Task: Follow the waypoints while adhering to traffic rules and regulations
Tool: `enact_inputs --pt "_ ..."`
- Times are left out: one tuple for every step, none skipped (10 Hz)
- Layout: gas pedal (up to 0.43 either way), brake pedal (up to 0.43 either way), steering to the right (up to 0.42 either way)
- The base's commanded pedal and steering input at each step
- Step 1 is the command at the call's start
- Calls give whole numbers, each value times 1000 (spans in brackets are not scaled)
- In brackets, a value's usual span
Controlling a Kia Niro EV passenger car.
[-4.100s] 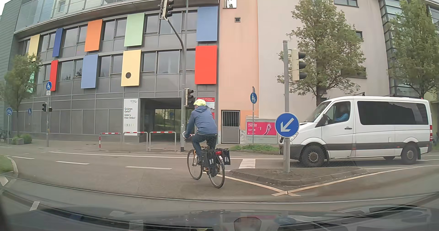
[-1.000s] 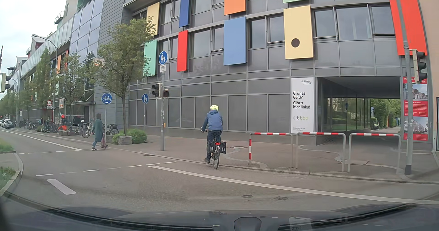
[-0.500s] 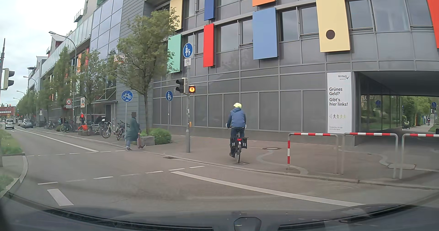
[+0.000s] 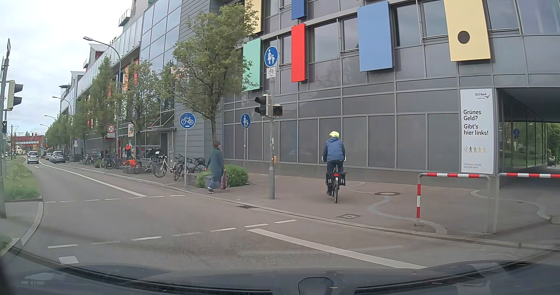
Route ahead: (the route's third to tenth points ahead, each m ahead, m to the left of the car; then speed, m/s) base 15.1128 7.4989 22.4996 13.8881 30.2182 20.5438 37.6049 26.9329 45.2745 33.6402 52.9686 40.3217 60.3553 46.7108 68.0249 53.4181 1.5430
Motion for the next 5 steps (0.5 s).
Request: enact_inputs --pt "0 238 -369" --pt "0 238 -369" --pt "0 220 -368" --pt "0 207 -366" --pt "0 201 -364"
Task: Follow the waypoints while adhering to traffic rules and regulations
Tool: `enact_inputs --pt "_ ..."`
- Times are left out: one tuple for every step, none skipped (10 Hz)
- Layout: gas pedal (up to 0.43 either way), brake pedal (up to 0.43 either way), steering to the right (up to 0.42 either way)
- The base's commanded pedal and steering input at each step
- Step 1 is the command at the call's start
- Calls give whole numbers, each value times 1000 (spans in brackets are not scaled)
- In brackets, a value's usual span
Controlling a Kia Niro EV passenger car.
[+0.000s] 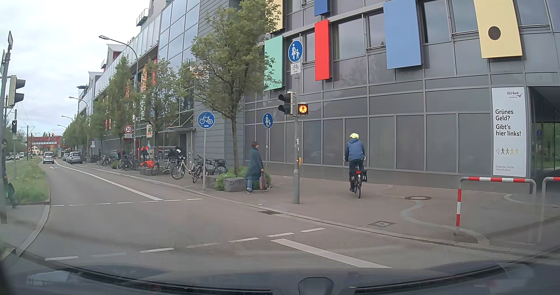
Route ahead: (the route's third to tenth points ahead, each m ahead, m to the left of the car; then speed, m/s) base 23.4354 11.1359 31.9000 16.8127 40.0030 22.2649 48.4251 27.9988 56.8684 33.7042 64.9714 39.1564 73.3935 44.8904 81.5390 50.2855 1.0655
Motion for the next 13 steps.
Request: enact_inputs --pt "0 201 -364" --pt "0 195 -364" --pt "0 201 -367" --pt "0 189 -367" --pt "0 183 -367" --pt "0 183 -367" --pt "0 177 -367" --pt "0 177 -367" --pt "0 177 -367" --pt "0 177 -367" --pt "0 177 -367" --pt "0 177 -367" --pt "0 159 -368"
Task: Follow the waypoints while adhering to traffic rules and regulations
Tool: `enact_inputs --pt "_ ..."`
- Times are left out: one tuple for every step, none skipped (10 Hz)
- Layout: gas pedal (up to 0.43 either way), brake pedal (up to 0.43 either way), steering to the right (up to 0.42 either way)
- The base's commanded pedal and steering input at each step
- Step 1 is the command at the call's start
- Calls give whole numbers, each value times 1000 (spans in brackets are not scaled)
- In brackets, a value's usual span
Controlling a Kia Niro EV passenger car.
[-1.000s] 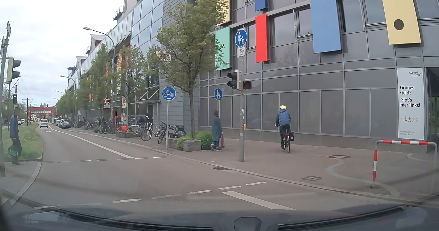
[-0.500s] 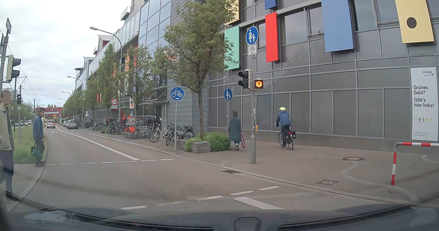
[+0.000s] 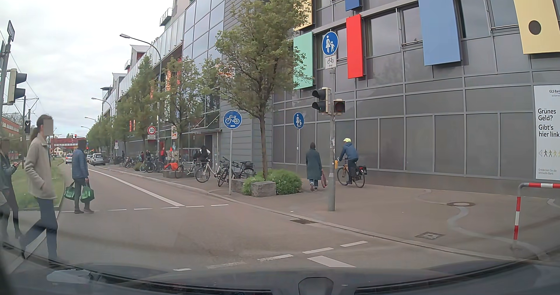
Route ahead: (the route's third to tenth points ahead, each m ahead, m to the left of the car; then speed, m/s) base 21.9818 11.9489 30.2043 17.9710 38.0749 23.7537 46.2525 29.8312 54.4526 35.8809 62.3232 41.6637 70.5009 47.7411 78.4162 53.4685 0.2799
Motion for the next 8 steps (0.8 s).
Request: enact_inputs --pt "0 140 -369" --pt "0 140 -372" --pt "0 140 -378" --pt "0 140 -382" --pt "0 140 -387" --pt "0 140 -389" --pt "0 140 -389" --pt "0 140 -389"
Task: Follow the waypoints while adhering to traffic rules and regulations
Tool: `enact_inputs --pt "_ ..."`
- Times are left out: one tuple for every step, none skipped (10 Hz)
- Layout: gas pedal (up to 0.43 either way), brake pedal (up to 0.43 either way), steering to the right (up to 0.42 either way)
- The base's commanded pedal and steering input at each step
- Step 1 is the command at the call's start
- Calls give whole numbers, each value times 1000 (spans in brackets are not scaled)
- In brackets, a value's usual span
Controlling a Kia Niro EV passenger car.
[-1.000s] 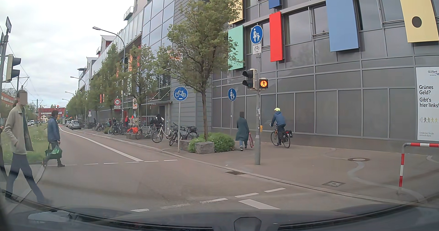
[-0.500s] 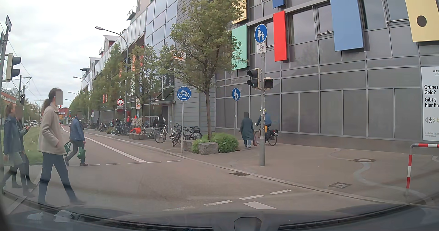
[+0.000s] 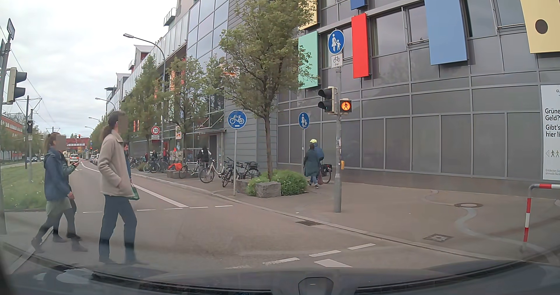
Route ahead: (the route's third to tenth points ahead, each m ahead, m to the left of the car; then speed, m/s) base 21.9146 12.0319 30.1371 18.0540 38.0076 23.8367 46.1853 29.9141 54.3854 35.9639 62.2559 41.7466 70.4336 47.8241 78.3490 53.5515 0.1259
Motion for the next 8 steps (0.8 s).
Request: enact_inputs --pt "0 140 -389" --pt "0 140 -391" --pt "0 140 -393" --pt "0 140 -395" --pt "0 140 -396" --pt "0 134 -396" --pt "0 134 -396" --pt "0 134 -396"
